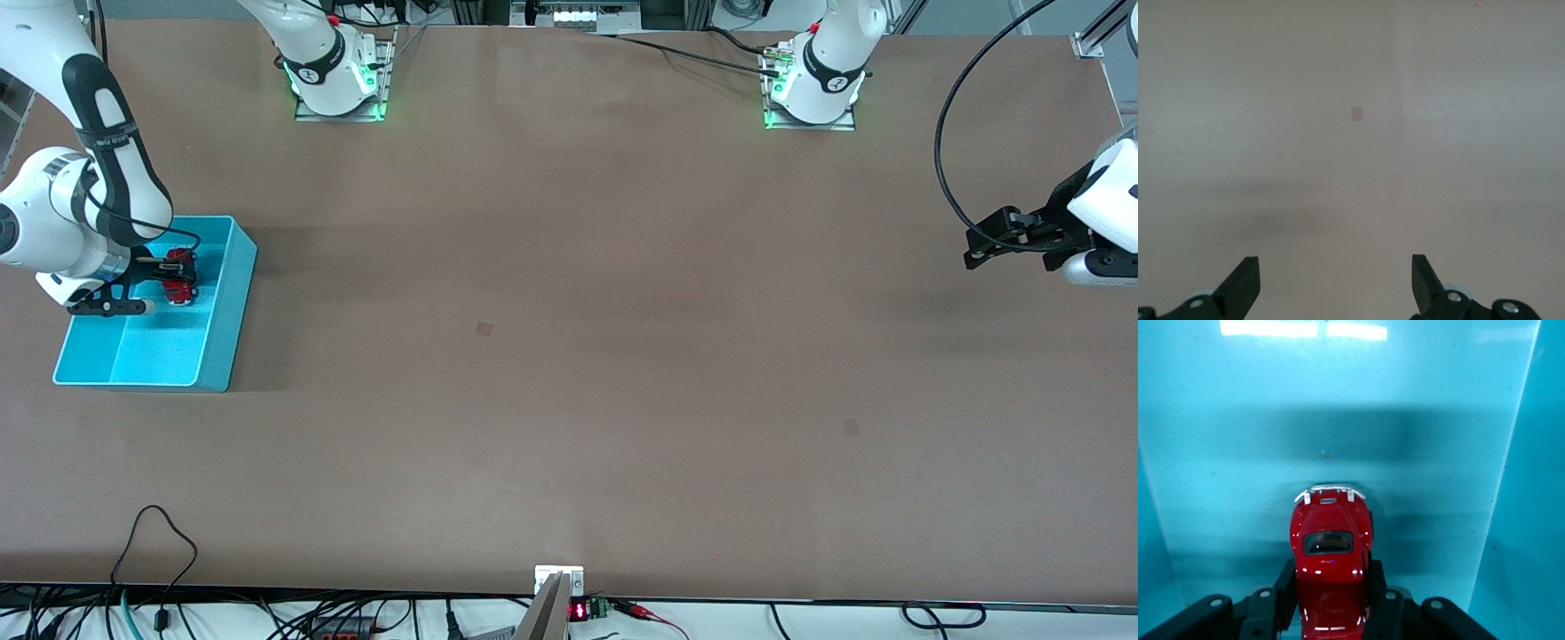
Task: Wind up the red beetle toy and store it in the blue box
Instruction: 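Lower the car into the box and open the right gripper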
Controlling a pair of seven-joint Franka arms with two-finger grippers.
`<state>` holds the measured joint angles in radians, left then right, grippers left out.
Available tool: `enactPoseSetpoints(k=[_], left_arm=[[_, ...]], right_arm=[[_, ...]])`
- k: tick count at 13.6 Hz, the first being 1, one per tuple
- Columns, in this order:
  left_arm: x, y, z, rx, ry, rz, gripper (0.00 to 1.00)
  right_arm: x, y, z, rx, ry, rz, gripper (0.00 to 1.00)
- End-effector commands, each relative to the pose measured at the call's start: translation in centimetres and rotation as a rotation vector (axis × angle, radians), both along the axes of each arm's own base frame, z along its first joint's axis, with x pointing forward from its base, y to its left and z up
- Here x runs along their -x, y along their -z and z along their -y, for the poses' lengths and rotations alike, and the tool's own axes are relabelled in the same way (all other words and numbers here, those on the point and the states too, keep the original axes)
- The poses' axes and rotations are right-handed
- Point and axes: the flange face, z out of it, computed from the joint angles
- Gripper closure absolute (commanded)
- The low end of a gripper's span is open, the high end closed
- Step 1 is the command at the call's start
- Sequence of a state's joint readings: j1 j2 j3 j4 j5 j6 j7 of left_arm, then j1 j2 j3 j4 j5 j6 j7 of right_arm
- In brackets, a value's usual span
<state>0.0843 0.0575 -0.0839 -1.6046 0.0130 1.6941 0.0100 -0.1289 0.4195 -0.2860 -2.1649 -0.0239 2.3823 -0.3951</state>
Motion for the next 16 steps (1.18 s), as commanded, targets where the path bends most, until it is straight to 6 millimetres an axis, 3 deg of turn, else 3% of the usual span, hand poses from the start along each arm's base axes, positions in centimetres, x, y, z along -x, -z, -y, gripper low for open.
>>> enactPoseSetpoints(k=[1, 2, 5, 8, 10, 12, 14, 16], left_arm=[[0.6, -0.6, 0.2, 0.017, 0.013, 0.002, 0.00], [0.5, -0.6, 0.1, 0.017, 0.012, 0.003, 0.00], [0.5, -0.6, 0.1, 0.017, 0.012, 0.003, 0.00], [0.5, -0.6, 0.1, 0.017, 0.015, 0.005, 0.00], [0.5, -0.7, 0.1, 0.017, 0.016, 0.005, 0.00], [0.5, -0.7, 0.1, 0.017, 0.020, 0.005, 0.00], [0.5, -0.7, 0.1, 0.017, 0.020, 0.008, 0.00], [0.4, -0.7, 0.1, 0.017, 0.019, 0.008, 0.00]], right_arm=[[0.2, 0.2, 0.4, 0.004, 0.018, -0.002, 0.98], [0.2, 0.2, 0.4, 0.003, 0.019, -0.001, 0.92], [0.2, 0.2, 0.5, 0.000, 0.026, 0.001, 0.00], [-1.0, -3.3, 0.5, 0.004, 0.005, 0.048, 0.00], [-2.7, -7.7, 0.0, 0.000, -0.013, 0.073, 0.00], [-5.8, -13.6, -1.5, -0.015, -0.044, 0.072, 0.00], [-6.9, -19.2, -2.9, -0.020, -0.068, 0.111, 0.00], [-6.9, -25.1, -6.6, -0.031, -0.121, 0.139, 0.00]])
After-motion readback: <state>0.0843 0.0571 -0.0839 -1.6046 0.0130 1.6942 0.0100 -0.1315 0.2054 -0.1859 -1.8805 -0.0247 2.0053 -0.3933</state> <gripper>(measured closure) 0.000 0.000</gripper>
